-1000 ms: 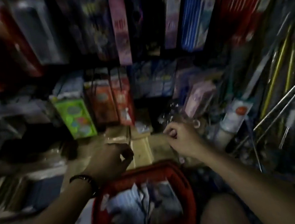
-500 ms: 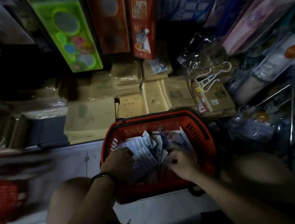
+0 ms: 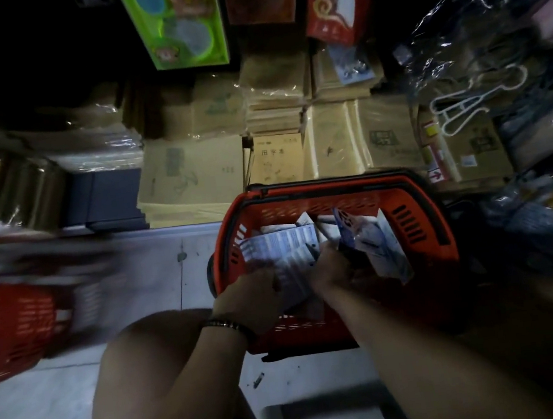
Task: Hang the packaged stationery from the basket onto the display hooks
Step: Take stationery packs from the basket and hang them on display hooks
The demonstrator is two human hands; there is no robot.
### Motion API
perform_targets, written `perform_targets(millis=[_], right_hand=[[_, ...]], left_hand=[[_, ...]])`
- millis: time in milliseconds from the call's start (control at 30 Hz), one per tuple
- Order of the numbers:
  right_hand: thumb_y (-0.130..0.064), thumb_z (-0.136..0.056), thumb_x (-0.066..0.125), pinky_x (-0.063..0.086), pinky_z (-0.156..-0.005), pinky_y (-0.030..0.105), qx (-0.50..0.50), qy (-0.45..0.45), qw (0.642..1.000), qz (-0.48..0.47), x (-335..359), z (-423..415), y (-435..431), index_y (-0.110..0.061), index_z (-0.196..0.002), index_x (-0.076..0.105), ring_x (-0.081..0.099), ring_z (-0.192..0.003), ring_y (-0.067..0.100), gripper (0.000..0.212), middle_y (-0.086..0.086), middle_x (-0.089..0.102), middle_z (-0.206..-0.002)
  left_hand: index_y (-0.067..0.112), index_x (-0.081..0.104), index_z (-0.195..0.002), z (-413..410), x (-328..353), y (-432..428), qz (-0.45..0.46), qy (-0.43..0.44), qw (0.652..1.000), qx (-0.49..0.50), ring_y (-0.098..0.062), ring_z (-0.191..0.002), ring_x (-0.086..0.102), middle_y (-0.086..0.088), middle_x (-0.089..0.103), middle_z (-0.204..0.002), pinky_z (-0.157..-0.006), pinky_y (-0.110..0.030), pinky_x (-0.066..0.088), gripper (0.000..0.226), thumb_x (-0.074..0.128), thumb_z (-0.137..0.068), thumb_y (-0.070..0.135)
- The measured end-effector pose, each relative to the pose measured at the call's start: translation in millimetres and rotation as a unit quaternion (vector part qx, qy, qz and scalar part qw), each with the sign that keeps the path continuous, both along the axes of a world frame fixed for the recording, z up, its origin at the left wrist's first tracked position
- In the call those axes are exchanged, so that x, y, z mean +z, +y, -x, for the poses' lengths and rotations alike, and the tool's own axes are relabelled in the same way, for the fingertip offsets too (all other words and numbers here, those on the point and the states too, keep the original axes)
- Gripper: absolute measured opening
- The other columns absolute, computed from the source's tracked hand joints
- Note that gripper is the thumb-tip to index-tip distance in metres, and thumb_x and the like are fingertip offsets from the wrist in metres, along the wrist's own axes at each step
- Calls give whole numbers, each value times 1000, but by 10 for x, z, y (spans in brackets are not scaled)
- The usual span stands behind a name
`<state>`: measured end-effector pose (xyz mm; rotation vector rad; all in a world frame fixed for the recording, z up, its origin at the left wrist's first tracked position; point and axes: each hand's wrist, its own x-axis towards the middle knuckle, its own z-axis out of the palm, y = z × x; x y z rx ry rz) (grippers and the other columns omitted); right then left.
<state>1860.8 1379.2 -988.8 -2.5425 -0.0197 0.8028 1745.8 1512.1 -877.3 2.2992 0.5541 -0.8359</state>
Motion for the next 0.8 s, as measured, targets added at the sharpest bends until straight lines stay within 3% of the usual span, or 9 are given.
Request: perform_targets(millis=[133, 233, 367, 467, 600, 700, 767, 800], right_hand=[[-47, -84, 82, 56, -95, 40, -31, -6, 999, 11, -64, -5, 39, -13, -123, 54, 69, -112, 34, 59, 14, 71, -119], [-53, -83, 81, 54, -98, 42, -16, -34, 999, 31, -50, 28, 27, -14, -125, 54, 64, -114, 35, 63, 15, 65, -123], [-43, -88, 82, 57, -85, 36, -14, 0, 998, -57, -14, 108, -49, -15, -115, 56, 69, -99, 28, 46, 8, 71, -109], [-20, -88, 83, 47, -59, 12, -9, -20, 992, -128, 64, 150, -172, -17, -97, 61, 68, -82, 16, 24, -2, 71, -91], [-2, -88, 75, 42, -58, 5, 29, -65, 983, -167, 221, 147, -319, -22, -87, 70, 63, -69, -5, 21, -10, 71, -80], [-5, -90, 74, 42, -61, 11, 17, -76, 981, -179, 337, 105, -410, -24, -81, 68, 63, -67, -6, 22, -15, 67, -71], [-7, -91, 74, 49, -68, 30, -23, -90, 977, -190, 435, 62, -457, -19, -83, 71, 67, -71, 9, 15, -11, 68, -71], [-6, -91, 74, 49, -69, 33, -46, -97, 973, -204, 492, 34, -478, -15, -84, 72, 67, -71, 15, 11, -8, 69, -71]], left_hand=[[21, 62, -136, 22, -114, 17, 13, 20, 1000, 1, -20, -106, 73, -3, 74, -124, -92, -35, 61, 35, 52, -109, 41], [22, 57, -144, 16, -168, 1, 15, 21, 1000, -7, -22, -116, 71, -5, 69, -136, -101, -39, 59, 40, 51, -110, 40], [23, 50, -152, 23, -166, -1, 22, 27, 999, -20, -26, -125, 67, -7, 63, -147, -107, -45, 57, 49, 51, -109, 45], [23, 53, -147, 37, -131, 15, 22, 21, 1000, 3, -28, -119, 70, -7, 69, -137, -103, -48, 58, 50, 51, -106, 51], [21, 53, -147, 37, -85, -23, 20, 36, 999, -4, -26, -119, 69, -5, 68, -137, -103, -47, 58, 49, 51, -107, 49], [21, 54, -146, 16, -33, -65, 32, 23, 999, 6, -27, -119, 69, -8, 69, -136, -105, -44, 57, 46, 54, -107, 45], [21, 53, -149, -2, 13, -91, 35, -4, 999, 14, -29, -125, 67, -9, 67, -141, -107, -42, 54, 48, 59, -106, 42], [21, 50, -151, -13, 31, -109, 38, -19, 999, 28, -30, -129, 65, -10, 64, -145, -110, -43, 53, 53, 63, -104, 42]])
